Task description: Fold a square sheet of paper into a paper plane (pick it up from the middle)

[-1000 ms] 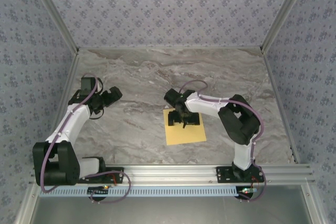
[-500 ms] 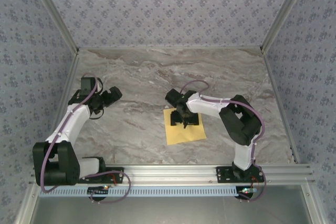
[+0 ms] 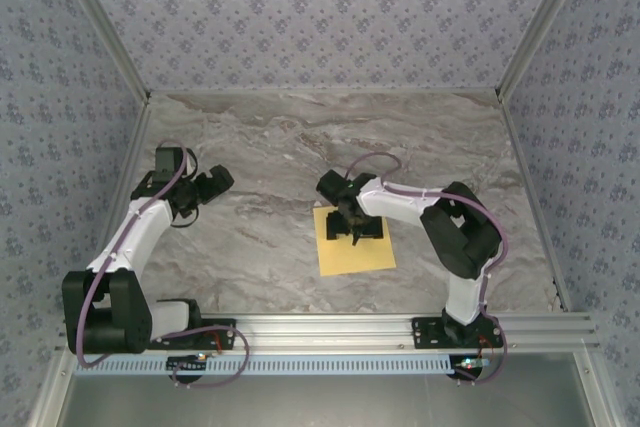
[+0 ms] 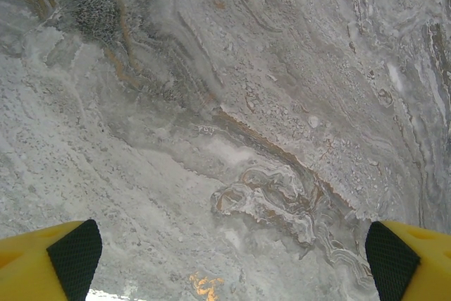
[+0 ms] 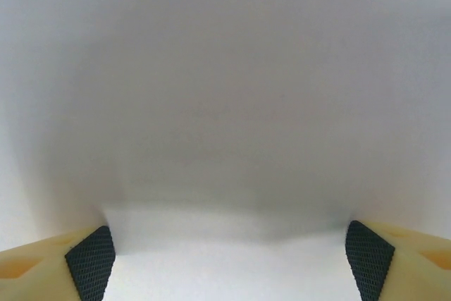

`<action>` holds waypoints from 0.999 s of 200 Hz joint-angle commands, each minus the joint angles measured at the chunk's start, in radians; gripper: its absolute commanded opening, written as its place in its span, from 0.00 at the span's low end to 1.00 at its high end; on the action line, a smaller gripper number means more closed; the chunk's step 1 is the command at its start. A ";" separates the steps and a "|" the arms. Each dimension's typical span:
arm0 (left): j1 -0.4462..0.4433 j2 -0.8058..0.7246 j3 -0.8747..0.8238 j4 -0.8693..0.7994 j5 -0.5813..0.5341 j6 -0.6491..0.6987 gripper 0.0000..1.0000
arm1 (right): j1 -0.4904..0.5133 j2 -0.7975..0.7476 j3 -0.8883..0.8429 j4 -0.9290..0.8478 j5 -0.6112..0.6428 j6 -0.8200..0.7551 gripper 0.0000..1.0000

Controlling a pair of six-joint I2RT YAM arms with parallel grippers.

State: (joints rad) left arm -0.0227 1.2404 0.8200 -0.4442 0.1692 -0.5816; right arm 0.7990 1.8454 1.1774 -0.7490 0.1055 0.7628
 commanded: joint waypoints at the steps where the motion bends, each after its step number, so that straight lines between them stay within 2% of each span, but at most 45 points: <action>1: -0.006 0.009 0.033 -0.013 0.006 0.003 0.99 | 0.036 -0.034 0.050 -0.134 0.095 -0.001 0.95; 21: -0.010 0.012 0.032 -0.012 0.004 0.005 0.99 | 0.058 -0.037 0.045 -0.121 0.049 0.013 0.98; 68: -0.011 0.016 0.030 -0.012 0.004 0.005 0.99 | 0.067 -0.005 -0.055 -0.027 -0.035 0.061 0.96; 114: -0.014 0.021 0.031 -0.011 0.003 0.007 0.99 | 0.048 0.034 -0.133 0.046 -0.081 0.067 0.87; 142: -0.014 0.020 0.031 -0.014 0.003 0.006 0.99 | 0.040 0.056 -0.153 0.055 -0.082 0.071 0.78; 166: -0.016 0.021 0.031 -0.016 0.003 0.005 0.99 | 0.044 0.005 -0.136 0.058 -0.067 0.069 0.69; 184: -0.021 0.022 0.028 -0.015 0.011 -0.008 0.99 | 0.047 -0.059 -0.119 0.077 -0.058 0.069 0.58; 200: -0.025 0.021 0.015 -0.007 0.035 -0.034 0.99 | 0.046 -0.119 -0.114 0.138 -0.096 0.067 0.41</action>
State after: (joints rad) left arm -0.0383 1.2533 0.8204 -0.4458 0.1696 -0.5861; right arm 0.8444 1.7786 1.0840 -0.6910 0.0605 0.8200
